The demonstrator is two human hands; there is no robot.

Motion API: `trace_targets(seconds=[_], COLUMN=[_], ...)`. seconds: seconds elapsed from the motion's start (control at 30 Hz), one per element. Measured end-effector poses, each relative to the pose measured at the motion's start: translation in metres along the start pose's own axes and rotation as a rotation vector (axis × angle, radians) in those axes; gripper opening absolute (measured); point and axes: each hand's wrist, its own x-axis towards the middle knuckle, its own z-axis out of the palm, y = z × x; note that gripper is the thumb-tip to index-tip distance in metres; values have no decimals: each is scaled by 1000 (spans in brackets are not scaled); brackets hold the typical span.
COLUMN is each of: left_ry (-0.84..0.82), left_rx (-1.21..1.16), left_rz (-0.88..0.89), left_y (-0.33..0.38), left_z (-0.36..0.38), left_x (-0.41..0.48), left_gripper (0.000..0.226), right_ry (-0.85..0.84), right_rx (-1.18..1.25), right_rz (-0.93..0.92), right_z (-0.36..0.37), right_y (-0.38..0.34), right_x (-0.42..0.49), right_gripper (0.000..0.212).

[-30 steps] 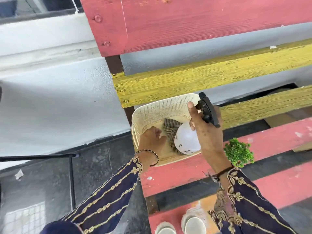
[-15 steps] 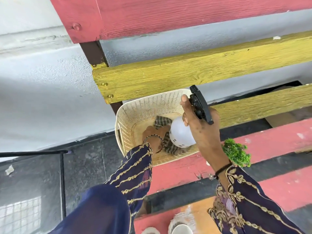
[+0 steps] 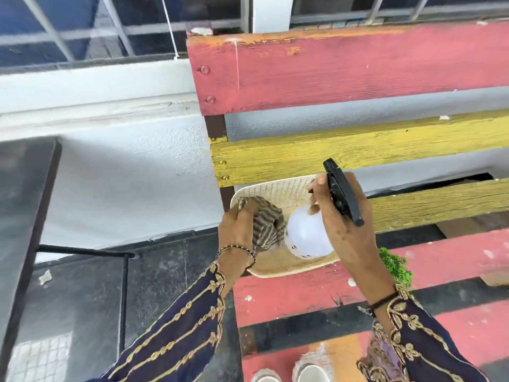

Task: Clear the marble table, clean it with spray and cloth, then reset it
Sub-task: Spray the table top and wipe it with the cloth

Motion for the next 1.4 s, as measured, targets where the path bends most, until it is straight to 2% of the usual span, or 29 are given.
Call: trace_targets(seconds=[0.27,0.3,0.37,0.4,0.47,0.5,0.6,0.63,0.77,0.83,0.87,0.93,1.0,1.23,1.4], left_ry=[51,54,46,58,68,66,79,80,86,77,82,112,150,261,345], left_rx=[-167,-164,-190,-205,-215,-220,-212,-228,-358,-387,-365,-350,-355,-444,-494], left_rz=[84,91,114,119,137,145,150,141,91,94,133,212,240,201,134], left_y=[26,31,38,41,50,53,65,67,75,79,80,81,81,67,38], left_z=[-163,-194,-251,-274,-329,-355,-446,-457,-547,-581,-602,-627,-652,-740,-814], left_x=[-55,-67,-89,-97,-116,-123,-158,-160,-194,-208,-213,-219,-228,-228,-200], left_gripper=[8,10,35,35,10,11,25,27,26,45,43,26,20,22,22], right_ry=[-39,-51,-84,-99,-118,-126,-158,-158,-221,-281,-315,-355,-386,-517,-656], right_rx=[61,81,120,140,141,141,146,156,164,165,156,142,131,73,8], right_rz=[-41,-50,-63,-67,-76,-78,-102,-83,-111,-104,-103,-110,-134,-122,-68], right_z=[88,106,140,154,187,203,256,264,322,346,360,383,407,495,573], right_y=[-115,-135,-171,-185,-218,-231,-283,-288,-334,-351,-360,-373,-382,-382,-361], right_x=[-78,-95,-128,-141,-173,-187,-240,-245,-292,-309,-317,-326,-336,-352,-353], right_gripper=[37,35,31,32,35,36,42,42,46,53,54,53,50,56,69])
